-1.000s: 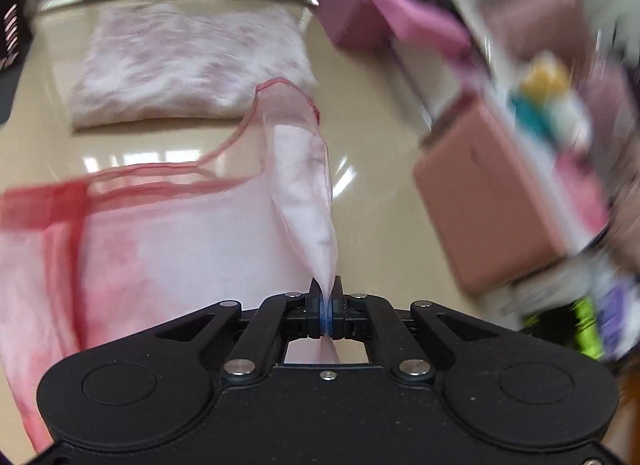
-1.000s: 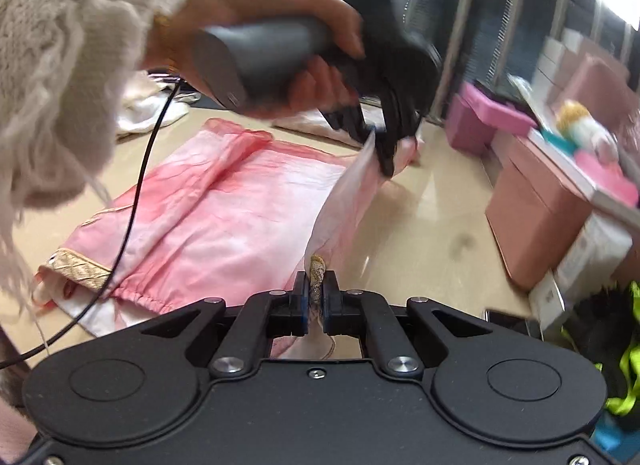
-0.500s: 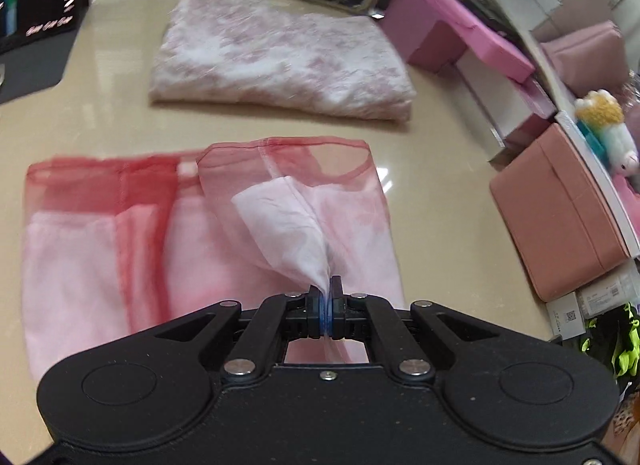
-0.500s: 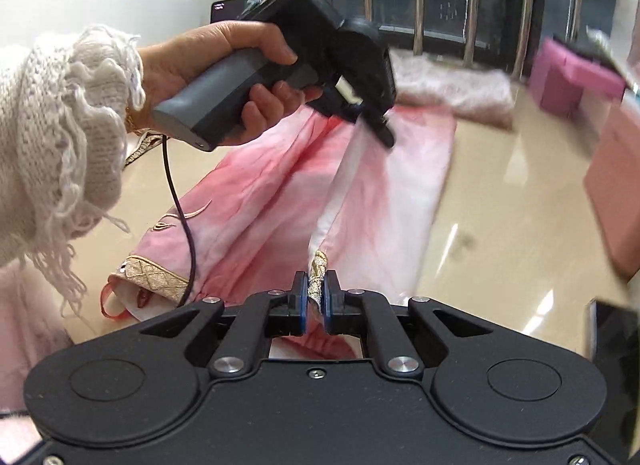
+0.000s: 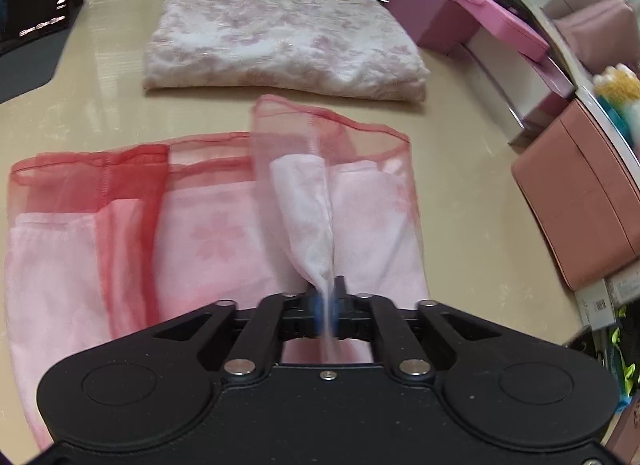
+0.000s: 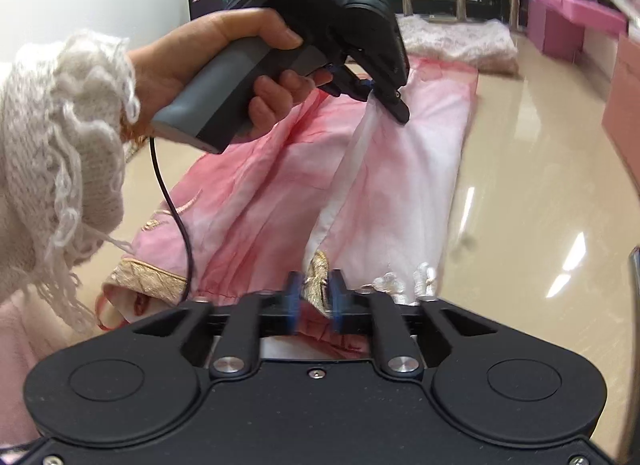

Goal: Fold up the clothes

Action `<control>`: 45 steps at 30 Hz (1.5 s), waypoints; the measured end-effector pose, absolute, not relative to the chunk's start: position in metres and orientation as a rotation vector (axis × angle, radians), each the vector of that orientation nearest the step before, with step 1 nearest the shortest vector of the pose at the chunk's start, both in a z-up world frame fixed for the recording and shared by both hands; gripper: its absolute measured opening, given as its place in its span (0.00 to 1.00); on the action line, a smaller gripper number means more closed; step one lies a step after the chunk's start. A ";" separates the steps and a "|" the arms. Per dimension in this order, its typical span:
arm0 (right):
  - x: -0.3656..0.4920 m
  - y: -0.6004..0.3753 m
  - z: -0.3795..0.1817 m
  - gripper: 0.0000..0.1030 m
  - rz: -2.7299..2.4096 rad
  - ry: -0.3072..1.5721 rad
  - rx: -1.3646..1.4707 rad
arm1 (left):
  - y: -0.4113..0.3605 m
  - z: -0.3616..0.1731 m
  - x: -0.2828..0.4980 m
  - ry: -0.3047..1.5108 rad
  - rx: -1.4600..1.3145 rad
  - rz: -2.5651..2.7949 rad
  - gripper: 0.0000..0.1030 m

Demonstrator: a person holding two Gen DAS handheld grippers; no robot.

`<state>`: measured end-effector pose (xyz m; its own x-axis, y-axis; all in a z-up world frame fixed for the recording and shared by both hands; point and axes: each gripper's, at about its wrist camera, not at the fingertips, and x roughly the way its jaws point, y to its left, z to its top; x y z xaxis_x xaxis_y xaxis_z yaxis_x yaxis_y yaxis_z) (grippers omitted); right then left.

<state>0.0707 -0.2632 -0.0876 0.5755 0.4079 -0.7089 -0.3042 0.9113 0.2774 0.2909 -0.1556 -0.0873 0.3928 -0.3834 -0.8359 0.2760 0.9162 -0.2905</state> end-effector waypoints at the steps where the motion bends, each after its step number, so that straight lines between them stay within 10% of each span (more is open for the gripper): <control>1: 0.069 -0.268 -0.086 0.42 0.423 0.847 0.174 | -0.153 -0.084 0.290 1.082 -0.115 -0.402 0.43; 3: 0.061 -0.279 -0.080 0.48 0.432 0.807 0.240 | -0.143 -0.071 0.284 1.017 -0.134 -0.366 0.64; 7: 0.046 -0.302 -0.072 0.49 0.426 0.747 0.313 | -0.127 -0.047 0.272 0.906 -0.209 -0.379 0.64; 9: 0.046 -0.309 -0.073 0.48 0.403 0.751 0.315 | -0.128 -0.042 0.268 0.882 -0.224 -0.426 0.60; 13: 0.056 -0.308 -0.079 0.29 0.368 0.776 0.277 | -0.158 -0.051 0.262 0.932 -0.115 -0.512 0.20; 29: 0.052 -0.310 -0.084 0.24 0.340 0.764 0.292 | -0.154 -0.043 0.249 0.978 -0.156 -0.455 0.18; 35: 0.033 -0.337 -0.065 0.28 0.310 0.696 0.302 | -0.105 0.043 0.190 0.899 -0.266 -0.482 0.81; 38: 0.032 -0.330 -0.061 0.45 0.388 0.719 0.238 | -0.083 0.056 0.159 0.881 -0.190 -0.448 0.87; 41: 0.034 -0.301 -0.064 0.50 0.471 0.759 0.078 | -0.075 0.047 0.139 0.896 -0.026 -0.387 0.77; 45: 0.042 -0.262 -0.074 0.40 0.520 0.825 -0.120 | -0.083 -0.013 0.130 1.062 0.174 -0.334 0.24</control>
<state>0.0416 -0.2619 -0.0743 0.5615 0.3948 -0.7272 -0.4863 0.8685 0.0961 0.1301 -0.0834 -0.0132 0.4430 -0.1847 -0.8773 0.3510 0.9362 -0.0198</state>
